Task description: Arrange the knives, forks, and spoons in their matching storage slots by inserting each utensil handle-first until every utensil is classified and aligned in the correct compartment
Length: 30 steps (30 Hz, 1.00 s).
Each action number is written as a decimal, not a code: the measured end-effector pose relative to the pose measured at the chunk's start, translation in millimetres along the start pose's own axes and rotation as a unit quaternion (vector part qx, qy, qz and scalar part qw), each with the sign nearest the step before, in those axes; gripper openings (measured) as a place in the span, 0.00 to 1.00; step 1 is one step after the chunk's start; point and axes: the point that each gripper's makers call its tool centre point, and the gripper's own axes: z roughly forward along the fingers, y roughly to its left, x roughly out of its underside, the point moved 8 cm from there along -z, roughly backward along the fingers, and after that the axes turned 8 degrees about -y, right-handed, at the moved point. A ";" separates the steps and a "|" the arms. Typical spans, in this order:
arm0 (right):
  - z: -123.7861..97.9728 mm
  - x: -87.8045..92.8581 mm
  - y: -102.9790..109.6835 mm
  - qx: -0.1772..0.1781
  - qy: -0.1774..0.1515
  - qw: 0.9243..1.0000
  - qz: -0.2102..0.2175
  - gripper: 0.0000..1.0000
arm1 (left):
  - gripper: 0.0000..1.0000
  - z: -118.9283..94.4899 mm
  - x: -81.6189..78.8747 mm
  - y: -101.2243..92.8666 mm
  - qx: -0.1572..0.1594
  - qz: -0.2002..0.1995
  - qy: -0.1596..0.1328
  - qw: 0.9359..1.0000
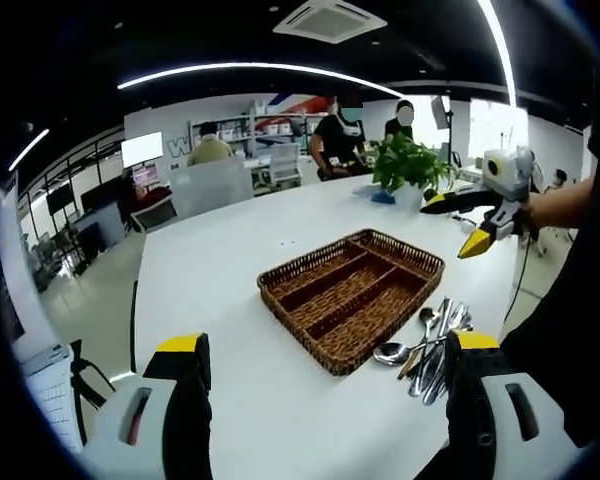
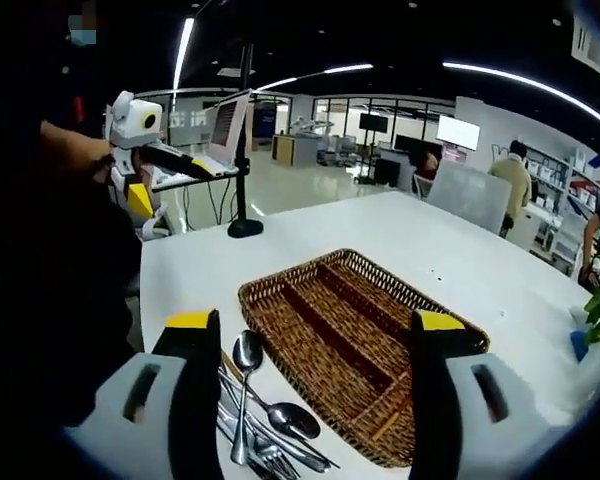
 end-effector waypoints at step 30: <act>24.6 59.0 31.5 -0.064 0.056 0.996 0.028 0.53 | 0.99 -20.2 1.0 4.5 -0.028 -0.010 -0.004 1.000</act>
